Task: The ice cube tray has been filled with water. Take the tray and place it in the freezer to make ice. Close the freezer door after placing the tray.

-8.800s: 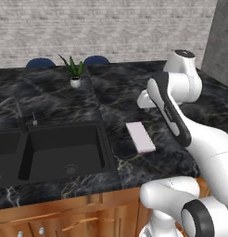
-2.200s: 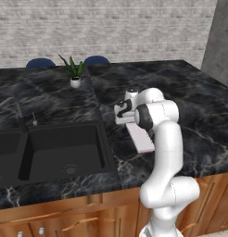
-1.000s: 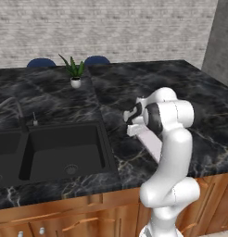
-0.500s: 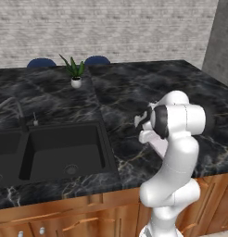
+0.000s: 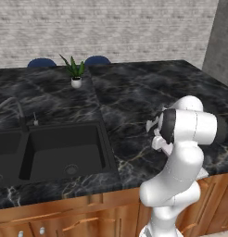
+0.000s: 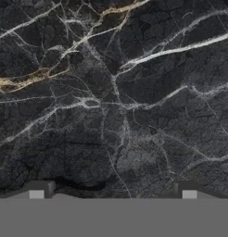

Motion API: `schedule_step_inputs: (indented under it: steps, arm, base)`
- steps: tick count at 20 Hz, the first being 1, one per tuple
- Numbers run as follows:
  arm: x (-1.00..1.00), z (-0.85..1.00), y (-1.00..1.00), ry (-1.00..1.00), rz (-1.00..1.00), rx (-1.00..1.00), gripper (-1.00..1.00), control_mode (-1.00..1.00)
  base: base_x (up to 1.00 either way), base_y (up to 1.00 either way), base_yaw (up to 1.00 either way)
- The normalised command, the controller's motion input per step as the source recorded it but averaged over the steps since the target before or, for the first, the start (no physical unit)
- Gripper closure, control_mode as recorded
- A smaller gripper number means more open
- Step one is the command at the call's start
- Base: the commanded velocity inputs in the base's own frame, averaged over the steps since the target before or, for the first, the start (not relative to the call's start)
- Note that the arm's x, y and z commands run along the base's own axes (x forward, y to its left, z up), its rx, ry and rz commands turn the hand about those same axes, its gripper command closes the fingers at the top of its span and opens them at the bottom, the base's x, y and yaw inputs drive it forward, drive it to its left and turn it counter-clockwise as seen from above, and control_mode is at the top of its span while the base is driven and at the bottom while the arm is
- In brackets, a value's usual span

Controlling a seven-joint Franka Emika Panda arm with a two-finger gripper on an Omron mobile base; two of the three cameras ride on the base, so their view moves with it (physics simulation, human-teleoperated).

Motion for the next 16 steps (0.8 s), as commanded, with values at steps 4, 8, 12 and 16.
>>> schedule_step_inputs:
  steps: [4, 8, 12, 16]
  arm:
    - [-0.32, 0.00, -0.36, 0.00, 0.02, 0.00, -1.00, -1.00]
    - [0.02, 0.04, -0.09, -0.01, 0.00, 0.00, -1.00, -1.00]
    - [0.27, 0.28, 0.00, -0.09, 0.00, 0.04, -1.00, -1.00]
    - [0.44, 0.19, 0.03, -0.19, 0.00, 0.07, -1.00, -1.00]
  base:
    - [0.00, 0.00, 0.00]
    - [0.00, 0.00, 0.00]
    - [0.00, 0.00, 0.00]
    - [0.00, 0.00, 0.00]
